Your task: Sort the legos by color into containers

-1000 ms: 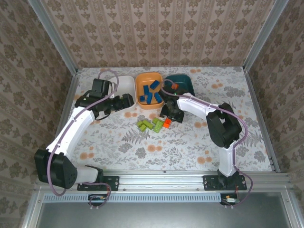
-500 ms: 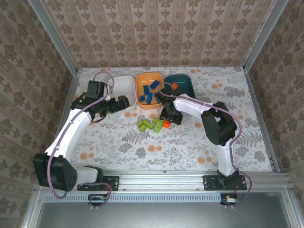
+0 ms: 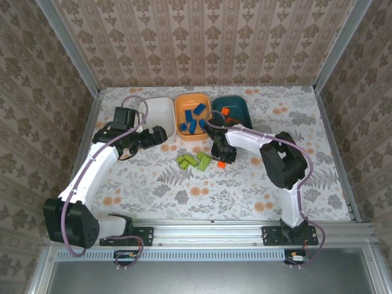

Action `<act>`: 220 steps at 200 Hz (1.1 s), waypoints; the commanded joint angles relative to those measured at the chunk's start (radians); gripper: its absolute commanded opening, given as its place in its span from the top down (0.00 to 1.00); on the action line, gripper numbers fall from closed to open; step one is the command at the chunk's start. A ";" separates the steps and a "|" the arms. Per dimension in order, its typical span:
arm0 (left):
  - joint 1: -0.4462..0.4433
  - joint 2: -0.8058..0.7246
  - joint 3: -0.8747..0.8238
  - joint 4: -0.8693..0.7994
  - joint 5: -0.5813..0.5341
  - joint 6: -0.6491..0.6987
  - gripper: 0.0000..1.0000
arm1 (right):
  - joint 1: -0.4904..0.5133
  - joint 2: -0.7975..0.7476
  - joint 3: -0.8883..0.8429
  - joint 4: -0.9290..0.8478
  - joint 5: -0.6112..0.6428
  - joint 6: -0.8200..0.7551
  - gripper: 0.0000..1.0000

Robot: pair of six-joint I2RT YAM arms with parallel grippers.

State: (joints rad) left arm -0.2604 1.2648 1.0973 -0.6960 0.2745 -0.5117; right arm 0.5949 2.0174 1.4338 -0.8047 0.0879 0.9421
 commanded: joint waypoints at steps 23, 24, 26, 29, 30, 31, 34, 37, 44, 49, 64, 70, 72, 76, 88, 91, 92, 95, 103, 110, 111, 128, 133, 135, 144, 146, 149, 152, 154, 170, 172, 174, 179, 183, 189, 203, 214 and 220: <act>-0.009 -0.010 -0.017 0.033 0.011 -0.024 0.00 | -0.018 -0.122 -0.067 -0.004 0.030 -0.035 0.80; -0.009 -0.009 -0.017 0.033 0.011 -0.024 0.00 | -0.019 -0.126 -0.068 -0.005 0.031 -0.037 0.80; -0.009 -0.008 -0.017 0.034 0.011 -0.024 0.00 | -0.019 -0.132 -0.069 -0.006 0.032 -0.040 0.80; -0.010 -0.007 -0.016 0.035 0.011 -0.024 0.00 | -0.019 -0.143 -0.070 -0.009 0.035 -0.045 0.80; -0.010 -0.007 -0.016 0.035 0.011 -0.025 0.00 | -0.018 -0.146 -0.070 -0.009 0.035 -0.047 0.80; -0.012 -0.007 -0.014 0.035 0.011 -0.025 0.00 | -0.018 -0.149 -0.072 -0.010 0.036 -0.049 0.80; -0.013 -0.004 -0.014 0.035 0.010 -0.026 0.00 | -0.019 -0.160 -0.073 -0.013 0.038 -0.054 0.80; -0.014 -0.003 -0.014 0.036 0.009 -0.026 0.00 | -0.020 -0.169 -0.074 -0.015 0.040 -0.060 0.80; -0.017 0.002 -0.010 0.039 0.008 -0.026 0.00 | -0.020 -0.197 -0.076 -0.017 0.041 -0.073 0.80; -0.020 0.005 -0.008 0.039 0.008 -0.026 0.00 | -0.021 -0.217 -0.078 -0.020 0.041 -0.085 0.80; -0.026 0.014 -0.002 0.043 0.006 -0.027 0.00 | -0.025 -0.274 -0.066 -0.033 0.048 -0.132 0.81; -0.029 0.021 0.001 0.045 0.006 -0.027 0.00 | -0.030 -0.295 -0.058 -0.042 0.052 -0.153 0.81; -0.030 0.022 0.001 0.045 0.006 -0.027 0.00 | -0.031 -0.301 -0.055 -0.042 0.053 -0.160 0.81; -0.032 0.026 0.004 0.046 0.005 -0.027 0.00 | -0.035 -0.312 -0.047 -0.046 0.054 -0.174 0.81; -0.037 0.035 0.011 0.048 0.004 -0.028 0.00 | -0.053 -0.336 -0.023 -0.049 0.054 -0.221 0.81; -0.038 0.035 0.012 0.049 0.003 -0.028 0.00 | -0.059 -0.340 -0.017 -0.048 0.050 -0.234 0.80; -0.039 0.036 0.013 0.049 0.003 -0.027 0.00 | -0.061 -0.340 -0.014 -0.048 0.048 -0.239 0.81; -0.039 0.038 0.014 0.049 0.003 -0.029 0.00 | -0.068 -0.342 -0.007 -0.047 0.045 -0.253 0.80; -0.042 0.043 0.021 0.049 0.003 -0.027 0.00 | -0.086 -0.347 0.012 -0.039 0.042 -0.292 0.80; -0.043 0.046 0.025 0.047 0.002 -0.025 0.00 | -0.102 -0.345 0.026 -0.021 0.042 -0.333 0.80; -0.043 0.047 0.025 0.047 0.002 -0.024 0.00 | -0.104 -0.345 0.027 -0.019 0.041 -0.339 0.80; -0.045 0.050 0.036 0.039 -0.003 -0.019 0.00 | -0.146 -0.324 0.076 0.008 0.056 -0.413 0.81; -0.045 0.049 0.039 0.034 -0.005 -0.017 0.00 | -0.159 -0.314 0.092 0.017 0.055 -0.435 0.81; -0.045 0.049 0.041 0.032 -0.007 -0.014 0.00 | -0.164 -0.308 0.096 0.021 0.054 -0.446 0.81; -0.045 0.048 0.045 0.024 -0.010 -0.009 0.00 | -0.187 -0.285 0.123 0.041 0.042 -0.481 0.80; -0.044 0.047 0.047 0.022 -0.011 -0.008 0.00 | -0.192 -0.278 0.127 0.046 0.035 -0.485 0.80; -0.045 0.047 0.048 0.020 -0.013 -0.006 0.00 | -0.201 -0.268 0.135 0.054 0.021 -0.493 0.80; -0.045 0.046 0.048 0.017 -0.015 -0.005 0.00 | -0.211 -0.256 0.144 0.064 -0.001 -0.498 0.79; -0.045 0.045 0.049 0.015 -0.015 -0.004 0.00 | -0.218 -0.247 0.149 0.070 -0.020 -0.502 0.79; -0.045 0.042 0.052 0.006 -0.020 -0.004 0.00 | -0.276 -0.146 0.231 0.060 -0.151 -0.503 0.79; -0.045 0.041 0.052 0.006 -0.021 -0.004 0.00 | -0.282 -0.131 0.248 0.050 -0.159 -0.500 0.79; -0.045 0.041 0.053 0.005 -0.020 -0.004 0.00 | -0.286 -0.113 0.263 0.040 -0.169 -0.497 0.79; -0.045 0.038 0.053 0.002 -0.023 -0.005 0.00 | -0.301 -0.070 0.305 0.013 -0.192 -0.495 0.79; -0.047 0.036 0.054 0.000 -0.023 -0.005 0.00 | -0.309 -0.035 0.342 -0.011 -0.209 -0.499 0.79; -0.047 0.033 0.055 -0.003 -0.027 -0.007 0.00 | -0.321 0.018 0.403 -0.053 -0.223 -0.508 0.79; -0.048 0.020 0.055 -0.013 -0.038 -0.010 0.00 | -0.330 0.136 0.529 -0.144 -0.218 -0.547 0.78; -0.049 0.006 0.052 -0.024 -0.048 -0.011 0.00 | -0.331 0.209 0.608 -0.197 -0.197 -0.577 0.77; -0.050 -0.002 0.050 -0.031 -0.054 -0.013 0.00 | -0.332 0.237 0.637 -0.212 -0.192 -0.589 0.77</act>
State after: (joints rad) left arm -0.3016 1.3094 1.1198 -0.6739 0.2535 -0.5240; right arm 0.2623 2.1246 1.9430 -0.8375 -0.0673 0.4385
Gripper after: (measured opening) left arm 0.997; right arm 0.318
